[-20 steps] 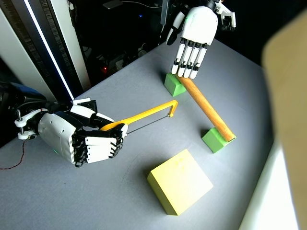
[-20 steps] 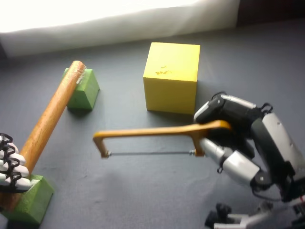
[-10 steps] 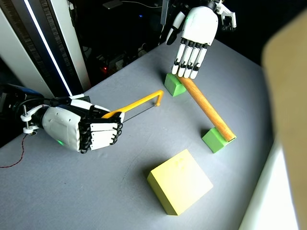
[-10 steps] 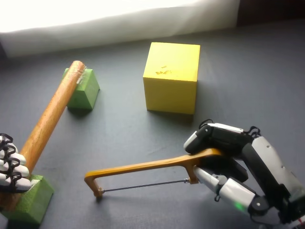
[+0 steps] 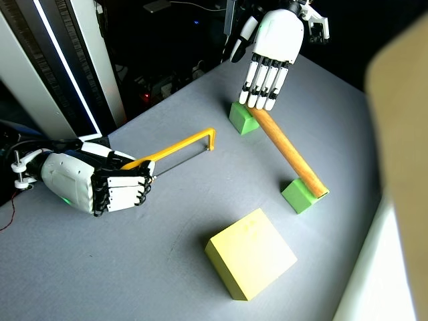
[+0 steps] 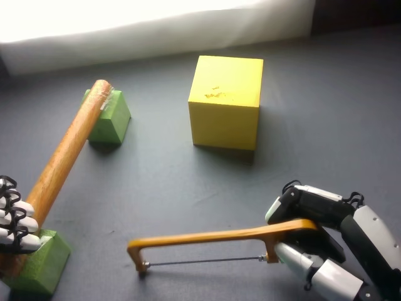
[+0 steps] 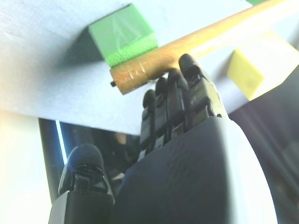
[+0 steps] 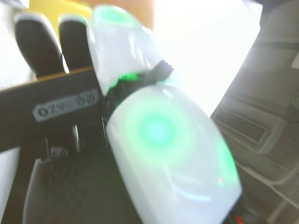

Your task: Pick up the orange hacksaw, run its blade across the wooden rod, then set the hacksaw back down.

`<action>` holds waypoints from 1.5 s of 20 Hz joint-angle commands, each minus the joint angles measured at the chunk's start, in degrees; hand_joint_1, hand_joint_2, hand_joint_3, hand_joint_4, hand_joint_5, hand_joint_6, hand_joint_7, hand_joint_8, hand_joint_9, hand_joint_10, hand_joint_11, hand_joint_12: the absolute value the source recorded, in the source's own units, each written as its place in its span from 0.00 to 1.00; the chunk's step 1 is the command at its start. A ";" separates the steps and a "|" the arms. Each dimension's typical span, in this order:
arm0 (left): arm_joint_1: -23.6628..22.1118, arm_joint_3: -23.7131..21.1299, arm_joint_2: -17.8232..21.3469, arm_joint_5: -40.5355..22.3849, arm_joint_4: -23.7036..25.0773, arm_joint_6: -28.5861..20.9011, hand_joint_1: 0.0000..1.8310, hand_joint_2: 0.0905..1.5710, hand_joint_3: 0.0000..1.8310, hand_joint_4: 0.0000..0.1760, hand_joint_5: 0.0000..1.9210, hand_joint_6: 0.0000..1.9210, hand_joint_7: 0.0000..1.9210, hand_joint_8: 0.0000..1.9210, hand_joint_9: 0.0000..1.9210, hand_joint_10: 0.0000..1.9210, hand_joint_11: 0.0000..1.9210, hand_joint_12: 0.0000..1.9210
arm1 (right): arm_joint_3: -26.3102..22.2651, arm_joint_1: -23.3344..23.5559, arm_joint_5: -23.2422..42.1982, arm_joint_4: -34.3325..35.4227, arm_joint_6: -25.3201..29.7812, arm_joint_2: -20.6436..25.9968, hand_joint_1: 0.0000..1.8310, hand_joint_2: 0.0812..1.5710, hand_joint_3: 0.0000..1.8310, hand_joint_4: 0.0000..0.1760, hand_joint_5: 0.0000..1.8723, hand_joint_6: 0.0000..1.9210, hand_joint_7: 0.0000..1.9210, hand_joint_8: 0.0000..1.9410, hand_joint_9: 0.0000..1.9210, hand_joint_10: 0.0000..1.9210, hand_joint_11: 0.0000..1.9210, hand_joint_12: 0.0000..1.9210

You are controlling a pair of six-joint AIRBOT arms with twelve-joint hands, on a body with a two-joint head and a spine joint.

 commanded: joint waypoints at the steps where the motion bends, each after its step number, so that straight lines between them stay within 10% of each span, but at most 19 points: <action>1: -0.44 0.05 -0.17 -0.60 -1.75 0.15 0.04 0.82 0.00 0.00 0.10 0.00 0.10 0.00 0.10 0.00 0.00 0.24 | -0.24 0.09 6.87 -3.80 1.12 0.28 0.61 0.73 0.00 0.00 0.34 0.07 0.31 0.22 0.26 0.39 0.16 0.76; 7: -0.52 0.03 -0.18 -0.60 -1.75 0.15 0.07 0.81 0.00 0.00 0.11 0.00 0.11 0.00 0.10 0.00 0.00 0.25 | -0.28 0.17 7.55 -3.89 0.90 0.34 0.54 0.73 0.00 0.00 0.26 0.00 0.25 0.00 0.21 0.04 0.00 0.66; 13: -0.53 0.11 -0.20 -0.60 -1.75 0.15 0.04 0.82 0.00 0.00 0.10 0.00 0.10 0.00 0.09 0.00 0.00 0.23 | -0.28 2.72 7.20 -4.71 -0.01 2.18 0.45 0.66 0.00 0.00 0.10 0.00 0.05 0.00 0.01 0.00 0.00 0.16; 16: -0.56 0.14 -0.24 -0.60 -1.75 0.15 0.05 0.82 0.00 0.00 0.10 0.00 0.09 0.00 0.09 0.00 0.00 0.23 | -0.28 5.94 5.68 -4.89 -0.56 4.60 0.39 0.61 0.00 0.18 0.06 0.00 0.01 0.00 0.00 0.00 0.00 0.06; 24: -1.61 0.76 -1.02 -1.54 -5.08 2.24 0.07 0.81 0.00 0.00 0.10 0.00 0.09 0.00 0.09 0.00 0.00 0.20 | 0.21 15.78 -6.95 -13.01 -0.55 12.58 0.34 0.62 0.01 0.09 0.05 0.00 0.01 0.00 0.00 0.00 0.00 0.15; 30: -3.54 2.67 -2.54 -4.78 -13.09 2.70 0.05 0.81 0.00 0.00 0.09 0.00 0.09 0.00 0.09 0.00 0.00 0.22 | 5.12 19.38 -15.62 -29.84 10.17 17.58 0.33 0.65 0.00 0.00 0.06 0.00 0.03 0.00 0.02 0.00 0.00 0.22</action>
